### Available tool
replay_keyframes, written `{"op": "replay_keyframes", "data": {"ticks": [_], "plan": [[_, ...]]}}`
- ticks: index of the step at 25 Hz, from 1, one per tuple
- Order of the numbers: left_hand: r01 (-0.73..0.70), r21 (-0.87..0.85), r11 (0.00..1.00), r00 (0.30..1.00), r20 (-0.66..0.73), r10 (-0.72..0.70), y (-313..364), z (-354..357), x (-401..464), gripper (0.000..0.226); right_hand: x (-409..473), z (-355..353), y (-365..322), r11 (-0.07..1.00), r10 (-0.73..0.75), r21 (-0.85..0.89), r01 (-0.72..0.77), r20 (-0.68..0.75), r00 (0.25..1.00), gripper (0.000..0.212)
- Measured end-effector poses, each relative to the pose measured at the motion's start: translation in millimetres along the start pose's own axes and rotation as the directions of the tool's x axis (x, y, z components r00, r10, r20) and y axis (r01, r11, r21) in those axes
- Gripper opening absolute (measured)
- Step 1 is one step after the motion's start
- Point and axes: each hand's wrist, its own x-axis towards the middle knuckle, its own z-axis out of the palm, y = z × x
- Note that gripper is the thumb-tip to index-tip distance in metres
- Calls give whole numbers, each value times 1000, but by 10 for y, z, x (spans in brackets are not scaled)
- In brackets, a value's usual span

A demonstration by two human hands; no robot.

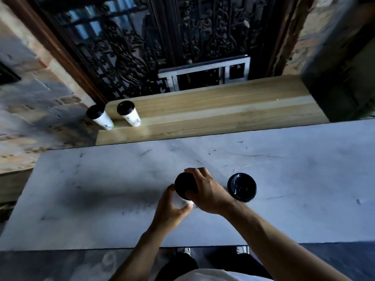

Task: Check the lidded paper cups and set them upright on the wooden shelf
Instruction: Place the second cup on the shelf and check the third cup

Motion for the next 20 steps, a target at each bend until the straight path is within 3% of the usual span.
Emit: {"op": "replay_keyframes", "data": {"ticks": [6, 9, 11, 15, 18, 20], "plan": [[-104, -9, 995, 975, -200, 100, 546, -106, -223, 63, 173, -544, -223, 986, -51, 161, 43, 46, 998, 54], [-143, 67, 987, 968, -201, 154, 760, -160, -216, 73, 206, -654, -325, 985, -97, 145, 91, 34, 995, 61], [-98, 42, 994, 973, -206, 104, 889, -234, -211, 73, 238, -692, -347, 986, -143, 88, 140, 28, 989, 68], [26, 76, 997, 992, -127, -16, 1046, -364, -218, 59, 308, -707, -363, 971, -18, 237, 10, 30, 999, 47], [42, 104, 994, 995, -95, -32, 1113, -441, -212, 53, 325, -644, -378, 907, -28, 420, 37, -28, 999, 34], [35, 141, 989, 996, -85, -23, 1170, -477, -207, 51, 338, -615, -372, 859, -25, 510, 57, -70, 997, 35]]}}
